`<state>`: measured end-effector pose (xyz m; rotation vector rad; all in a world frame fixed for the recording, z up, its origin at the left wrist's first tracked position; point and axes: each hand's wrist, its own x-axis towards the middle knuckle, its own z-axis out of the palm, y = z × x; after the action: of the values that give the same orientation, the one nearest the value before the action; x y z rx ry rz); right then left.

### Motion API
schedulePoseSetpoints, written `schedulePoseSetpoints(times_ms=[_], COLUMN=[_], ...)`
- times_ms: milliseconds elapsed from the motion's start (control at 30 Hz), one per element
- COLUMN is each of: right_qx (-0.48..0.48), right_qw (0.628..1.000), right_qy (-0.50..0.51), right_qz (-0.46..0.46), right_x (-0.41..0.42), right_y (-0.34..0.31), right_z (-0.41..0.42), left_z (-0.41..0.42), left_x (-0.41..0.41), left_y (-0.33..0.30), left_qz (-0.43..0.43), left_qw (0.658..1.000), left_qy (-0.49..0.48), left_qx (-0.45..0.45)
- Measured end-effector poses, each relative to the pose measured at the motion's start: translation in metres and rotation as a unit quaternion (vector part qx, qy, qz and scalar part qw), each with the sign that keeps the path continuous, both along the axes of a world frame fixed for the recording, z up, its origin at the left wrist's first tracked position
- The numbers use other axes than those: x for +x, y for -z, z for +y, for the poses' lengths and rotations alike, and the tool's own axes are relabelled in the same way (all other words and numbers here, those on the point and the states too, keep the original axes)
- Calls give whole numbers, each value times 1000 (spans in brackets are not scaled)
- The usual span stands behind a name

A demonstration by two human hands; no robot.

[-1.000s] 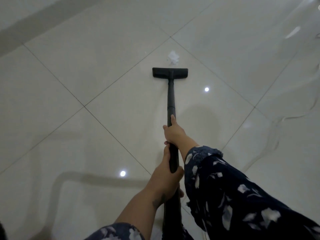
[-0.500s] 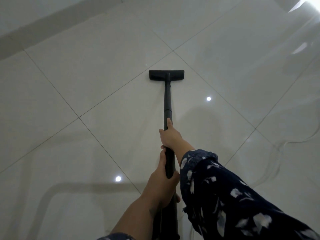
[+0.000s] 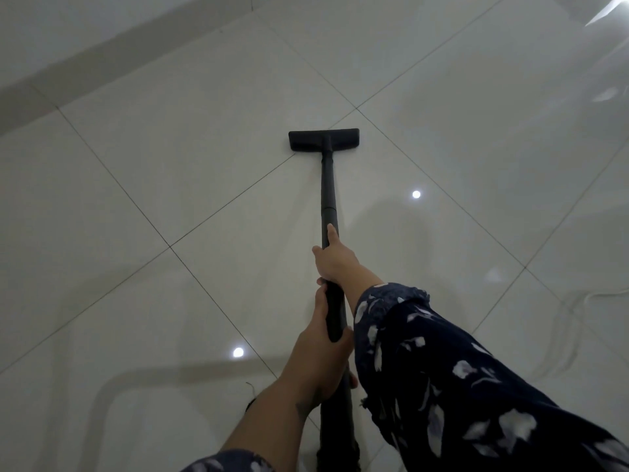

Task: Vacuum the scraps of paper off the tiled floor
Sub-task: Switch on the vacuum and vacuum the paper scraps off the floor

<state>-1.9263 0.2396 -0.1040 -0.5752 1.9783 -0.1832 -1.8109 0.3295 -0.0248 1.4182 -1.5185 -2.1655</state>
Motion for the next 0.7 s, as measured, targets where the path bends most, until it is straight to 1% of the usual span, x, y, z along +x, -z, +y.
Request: schedulePoseSetpoints(times_ms=[67,167,300,367,400,467,567,600,700], right_qx=[2,5,4,-17,-27,1,40,44,31], right_qw=[1000,999,1000,999,998,990,972,960,959], right_qy=[-5,-51,-22,-36,-56,-133,-210,-250,-262], right_qz=[0,6,3,6,11,44,100,114,99], right_x=[7,19,33,38,41,48,66,73,99], right_y=[-2,-8,-11,-15,-19,-28,-34,-36,-38], right_z=[-13,-31,-57,-69,-75,-89,-106,-111,-116], left_z=[-13,-32,-59,-74,-82,-97,-112,-115,-116], left_x=[8,22,41,48,51,59,74,80,99], left_y=[4,6,7,5,4,-1,-7,-8,-13], left_qz=[-1,-7,-7,-6,-5,0,-4,-4,-5], left_qw=[1000,1000,1000,1000,1000,999,999,999,999], left_qy=[-3,3,12,9,8,3,-5,-11,-32], left_qx=[7,9,16,22,24,34,38,41,36])
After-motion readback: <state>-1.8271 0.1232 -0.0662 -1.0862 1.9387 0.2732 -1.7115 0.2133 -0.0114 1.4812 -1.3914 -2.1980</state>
